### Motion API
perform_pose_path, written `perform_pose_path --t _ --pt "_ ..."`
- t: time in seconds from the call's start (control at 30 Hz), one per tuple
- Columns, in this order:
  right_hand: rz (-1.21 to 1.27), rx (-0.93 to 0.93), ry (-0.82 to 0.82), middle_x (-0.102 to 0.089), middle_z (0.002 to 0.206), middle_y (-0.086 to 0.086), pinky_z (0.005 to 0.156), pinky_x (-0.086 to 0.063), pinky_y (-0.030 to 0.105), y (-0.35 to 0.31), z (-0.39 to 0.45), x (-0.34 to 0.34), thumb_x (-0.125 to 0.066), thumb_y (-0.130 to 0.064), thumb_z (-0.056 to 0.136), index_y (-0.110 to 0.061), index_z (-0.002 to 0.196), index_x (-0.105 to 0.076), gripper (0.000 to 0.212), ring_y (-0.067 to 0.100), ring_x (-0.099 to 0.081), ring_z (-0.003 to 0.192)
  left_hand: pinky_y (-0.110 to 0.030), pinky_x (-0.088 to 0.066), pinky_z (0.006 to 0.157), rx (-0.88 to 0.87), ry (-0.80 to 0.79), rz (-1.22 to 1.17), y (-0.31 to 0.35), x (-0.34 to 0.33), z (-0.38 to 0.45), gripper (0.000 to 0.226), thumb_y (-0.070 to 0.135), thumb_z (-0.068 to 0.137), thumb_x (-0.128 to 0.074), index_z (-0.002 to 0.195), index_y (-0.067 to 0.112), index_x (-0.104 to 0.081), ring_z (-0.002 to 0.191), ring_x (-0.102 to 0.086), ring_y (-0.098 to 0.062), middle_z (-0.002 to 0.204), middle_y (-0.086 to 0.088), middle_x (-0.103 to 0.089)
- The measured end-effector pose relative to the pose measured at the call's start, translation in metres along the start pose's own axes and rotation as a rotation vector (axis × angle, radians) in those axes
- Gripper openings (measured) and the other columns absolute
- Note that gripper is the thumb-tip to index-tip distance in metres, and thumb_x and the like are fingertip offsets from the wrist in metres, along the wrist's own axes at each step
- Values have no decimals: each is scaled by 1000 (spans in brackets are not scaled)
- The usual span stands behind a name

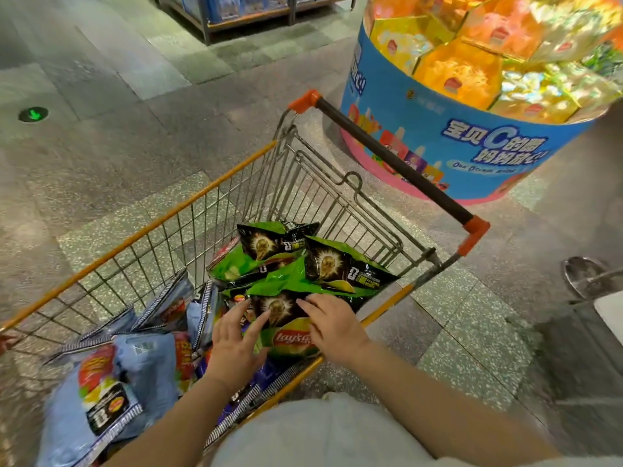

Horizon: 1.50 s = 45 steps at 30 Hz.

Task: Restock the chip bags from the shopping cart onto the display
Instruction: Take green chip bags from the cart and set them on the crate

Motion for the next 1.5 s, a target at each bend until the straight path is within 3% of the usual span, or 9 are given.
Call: perform_pose_path --t 0.13,0.27,0.43,0.6,0.73,0.93,1.27,1.37,1.5 --pt "-156 40 170 -59 111 6 83 -52 36 -9 3 13 -83 -21 65 -15 117 -67 55 22 -46 102 -49 -16 109 -26 -65 6 4 -5 3 123 31 39 -96 139 25 -26 128 -26 -38 137 -19 -32" --pt "-225 -88 287 -61 108 7 88 -46 38 4 13 26 -86 -19 61 -15 109 -70 50 24 -43 104 -39 2 114 -46 -78 2 7 -7 1 124 32 41 -95 140 25 -21 146 10 -24 142 -20 -28" --pt "-210 -70 366 -69 93 3 87 -31 37 12 22 31 -83 -15 67 -12 74 -71 14 22 -43 100 -34 7 115 -17 -80 8 6 -8 -1 124 38 42 -94 141 25 -21 146 4 -29 143 -22 -27" --pt "-99 -35 505 -69 91 -2 92 -30 37 2 18 56 -51 -26 85 -13 72 -71 27 20 -45 104 -55 -32 99 -28 -77 -13 4 -2 -8 114 37 38 -96 135 22 -37 123 -30 -43 147 -25 -22" --pt "-37 -66 651 -70 96 -1 95 -26 35 1 20 104 -51 -28 85 -16 75 -72 27 21 -44 106 -63 -39 87 -87 -75 -18 -1 4 -2 109 46 41 -93 132 24 -38 118 -44 -57 158 -16 9" --pt "-43 -173 791 -69 101 3 88 -23 34 21 43 179 -52 -29 84 -18 76 -75 26 22 -37 108 -55 -51 77 -142 -85 -20 23 19 34 125 48 38 -93 140 23 -23 105 -57 -53 157 -13 16" --pt "50 -381 470 -54 131 9 105 -28 44 68 84 186 -58 -23 93 -15 112 -71 24 33 -37 127 -48 -56 76 -183 -174 -163 52 18 77 116 40 66 -84 146 44 1 90 -65 -37 155 -21 -14" --pt "171 -398 368 -21 156 7 117 -12 41 74 66 168 -47 -30 99 -23 142 -43 44 27 -12 143 -45 -53 82 -170 -192 -160 53 18 77 120 36 74 -78 136 59 21 95 -64 -35 150 -22 -30" --pt "318 -521 252 16 159 -4 116 -4 43 91 10 123 -46 -44 96 -42 148 -2 68 21 10 146 -37 -44 98 -24 -310 -204 46 11 77 102 39 87 -64 137 52 23 117 -52 -27 158 -7 -9"
Point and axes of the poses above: each hand's wrist, its own z-axis towards the middle knuckle, its own x-axis out of the back of the hand, y = z × x, the point moved 10 cm from there along z, towards the middle knuckle
